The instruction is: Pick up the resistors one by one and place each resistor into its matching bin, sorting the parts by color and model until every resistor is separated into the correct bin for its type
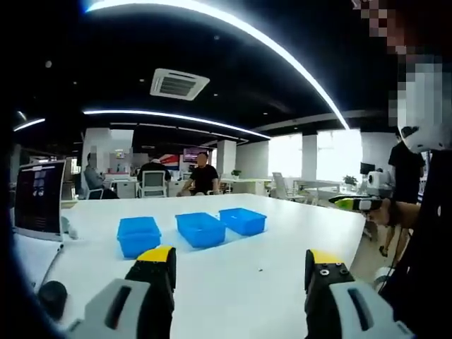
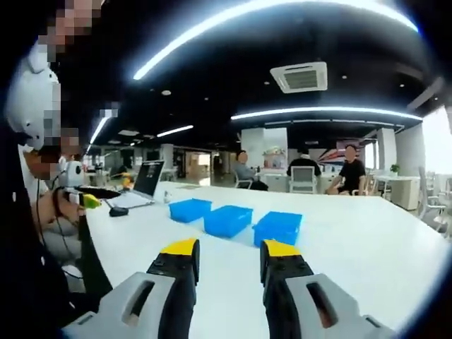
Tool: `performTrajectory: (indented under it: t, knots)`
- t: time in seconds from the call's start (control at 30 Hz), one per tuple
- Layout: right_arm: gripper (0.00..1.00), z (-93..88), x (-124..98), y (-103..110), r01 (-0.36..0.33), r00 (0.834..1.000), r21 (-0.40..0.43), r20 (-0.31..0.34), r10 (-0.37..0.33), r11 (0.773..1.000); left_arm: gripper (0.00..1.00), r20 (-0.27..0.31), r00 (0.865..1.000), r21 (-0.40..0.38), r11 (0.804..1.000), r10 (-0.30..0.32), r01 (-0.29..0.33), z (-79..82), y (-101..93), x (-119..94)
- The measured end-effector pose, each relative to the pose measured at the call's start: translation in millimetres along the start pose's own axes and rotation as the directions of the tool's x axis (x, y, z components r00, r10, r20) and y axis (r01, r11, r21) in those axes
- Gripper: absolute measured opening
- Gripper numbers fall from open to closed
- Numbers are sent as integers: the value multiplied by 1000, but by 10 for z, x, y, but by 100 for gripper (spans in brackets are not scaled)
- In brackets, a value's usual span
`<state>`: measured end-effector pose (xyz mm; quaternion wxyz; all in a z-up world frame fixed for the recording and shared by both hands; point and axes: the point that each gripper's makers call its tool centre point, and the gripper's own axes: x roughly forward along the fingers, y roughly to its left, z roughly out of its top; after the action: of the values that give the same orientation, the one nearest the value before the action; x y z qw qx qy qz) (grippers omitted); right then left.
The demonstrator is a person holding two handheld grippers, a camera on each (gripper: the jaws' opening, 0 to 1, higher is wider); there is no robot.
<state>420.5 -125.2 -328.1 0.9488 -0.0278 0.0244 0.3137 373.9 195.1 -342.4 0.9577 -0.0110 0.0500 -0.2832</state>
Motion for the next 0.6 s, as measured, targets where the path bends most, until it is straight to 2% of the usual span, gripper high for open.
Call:
performTrajectory:
  t: [0.13,0.17,0.2,0.3,0.47,0.6]
  knots:
    - [34,23,152,113,-110,993,-47,-55,107,993,75,1,1000,-5,1000,13,-13,-10,20,-40]
    - [34,24,164,125,-120,991,-55,-61,116,991,75,0,1000,-5,1000,15,-15,-13,21,-45]
    - [34,26,234,172,-173,982,-91,-97,165,981,75,-1,1000,-4,1000,17,-17,-16,24,-49]
    - [33,31,360,248,-267,956,-155,-165,241,951,75,1,1000,-7,1000,23,-23,-21,32,-68]
    - [32,45,575,383,-412,897,-244,-274,346,878,75,0,1000,-10,999,31,-31,-38,38,-96]
    - [32,-14,737,476,-521,836,-317,-373,401,792,75,-2,999,-11,999,36,-36,-51,42,-118]
